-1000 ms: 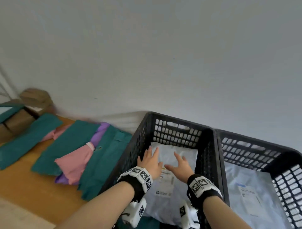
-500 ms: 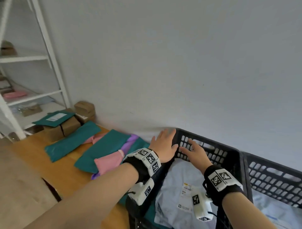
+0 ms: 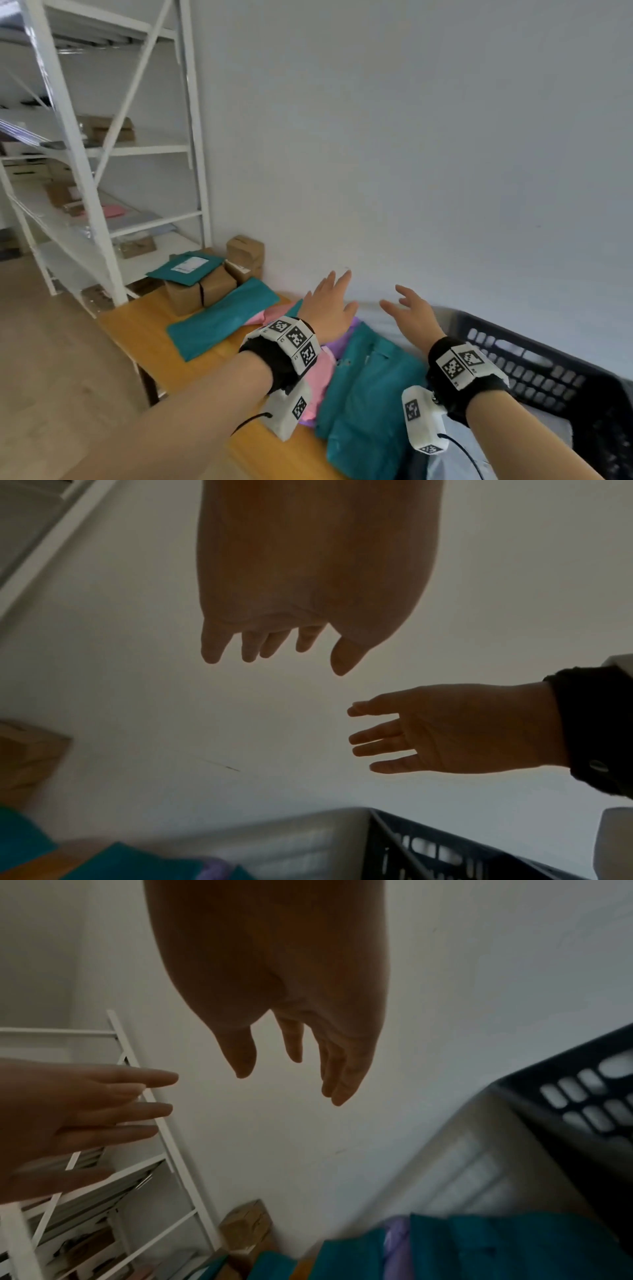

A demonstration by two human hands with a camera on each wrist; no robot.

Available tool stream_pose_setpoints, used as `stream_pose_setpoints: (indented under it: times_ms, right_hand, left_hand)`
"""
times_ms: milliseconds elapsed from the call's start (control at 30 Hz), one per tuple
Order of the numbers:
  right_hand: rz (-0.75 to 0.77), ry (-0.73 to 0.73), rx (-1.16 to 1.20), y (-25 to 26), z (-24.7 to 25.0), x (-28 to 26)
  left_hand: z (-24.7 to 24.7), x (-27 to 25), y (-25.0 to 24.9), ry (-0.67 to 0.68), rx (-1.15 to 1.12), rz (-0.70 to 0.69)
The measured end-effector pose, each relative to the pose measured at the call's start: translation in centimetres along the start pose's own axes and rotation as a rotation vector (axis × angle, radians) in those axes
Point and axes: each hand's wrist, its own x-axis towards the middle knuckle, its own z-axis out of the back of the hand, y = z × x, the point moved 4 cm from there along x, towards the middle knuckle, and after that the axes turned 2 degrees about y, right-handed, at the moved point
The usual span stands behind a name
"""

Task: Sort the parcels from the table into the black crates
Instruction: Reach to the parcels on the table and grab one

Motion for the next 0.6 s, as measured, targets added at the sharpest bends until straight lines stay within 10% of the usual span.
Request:
stream_pose_setpoints:
  times_ms: [600]
  right_hand:
    - [-0.137, 0.192, -0.134, 1.5, -28.0, 2.8]
  left_hand:
    - [2.2, -4.2, 31.2, 0.150, 0.055, 0.308]
